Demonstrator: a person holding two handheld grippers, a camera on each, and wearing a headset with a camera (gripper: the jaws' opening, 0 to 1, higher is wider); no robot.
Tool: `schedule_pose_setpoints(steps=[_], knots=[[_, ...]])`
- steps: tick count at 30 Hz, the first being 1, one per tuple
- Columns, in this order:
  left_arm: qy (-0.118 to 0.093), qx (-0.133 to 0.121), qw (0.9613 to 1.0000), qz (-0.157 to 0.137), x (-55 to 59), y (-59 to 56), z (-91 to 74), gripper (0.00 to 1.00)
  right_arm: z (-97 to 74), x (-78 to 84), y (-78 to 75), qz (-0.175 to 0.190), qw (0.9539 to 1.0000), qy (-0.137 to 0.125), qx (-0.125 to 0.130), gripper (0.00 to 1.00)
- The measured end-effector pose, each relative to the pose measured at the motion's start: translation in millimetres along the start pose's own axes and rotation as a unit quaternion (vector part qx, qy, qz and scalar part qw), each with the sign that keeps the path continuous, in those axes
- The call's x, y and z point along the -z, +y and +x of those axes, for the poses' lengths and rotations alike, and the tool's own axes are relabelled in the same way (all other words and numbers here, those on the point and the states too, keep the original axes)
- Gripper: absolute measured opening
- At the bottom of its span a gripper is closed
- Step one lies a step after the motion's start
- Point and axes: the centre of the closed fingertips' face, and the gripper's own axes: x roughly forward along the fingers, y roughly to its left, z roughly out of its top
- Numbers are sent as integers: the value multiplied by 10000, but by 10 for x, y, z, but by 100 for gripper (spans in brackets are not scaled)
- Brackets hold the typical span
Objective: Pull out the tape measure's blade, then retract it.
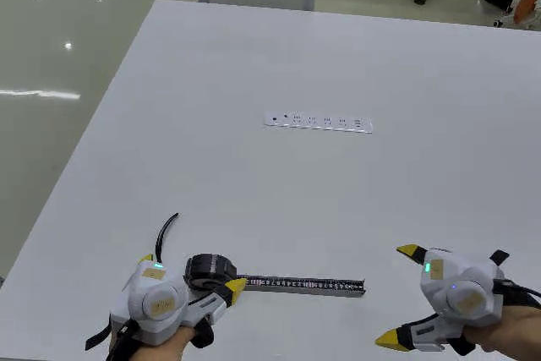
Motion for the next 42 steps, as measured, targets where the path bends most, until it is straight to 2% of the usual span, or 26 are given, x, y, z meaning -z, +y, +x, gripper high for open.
schedule_pose_setpoints(steps=[1,6,8,10,11,13,15,18,20,23,24,29,33,36,42], knots=[[47,0,9999,-88,47,-12,27,100,44,17,-12,-39,10000,46,-56,92],[58,20,10000,-36,170,-4,166,97,162,89,-79,-154,9996,180,-135,88],[91,-82,9998,-138,205,45,232,97,210,124,-108,-175,9994,228,-180,86],[95,-51,9996,-267,248,42,320,97,247,132,-136,-225,9991,254,-247,84],[149,-67,9996,-243,283,39,350,97,273,132,-158,-247,9989,273,-279,83],[106,-70,9999,-109,269,31,355,97,328,151,-195,-272,9986,299,-328,82],[-40,-91,9999,-113,219,43,361,97,381,150,-223,-286,9984,316,-375,79],[-122,-121,9998,-99,214,45,374,97,489,178,-239,-338,9975,329,-517,75],[-116,-238,9996,118,234,90,401,98,552,205,-229,-418,9964,371,-643,71],[-109,-138,9998,-22,255,67,417,99,638,288,-236,-381,9954,457,-755,62],[-89,-133,9999,-15,252,58,408,99,668,329,-225,-332,9946,498,-852,60],[-121,-92,9999,44,262,49,434,98,765,461,-249,-177,9933,593,-974,47],[-144,-83,9999,7,258,58,440,98,807,541,-268,-303,9920,662,-1029,39],[-110,-79,9999,38,274,59,448,98,838,547,-252,-369,9904,660,-1156,34],[-130,-50,9999,67,260,40,454,96,914,560,-264,-358,9894,722,-1207,27]])
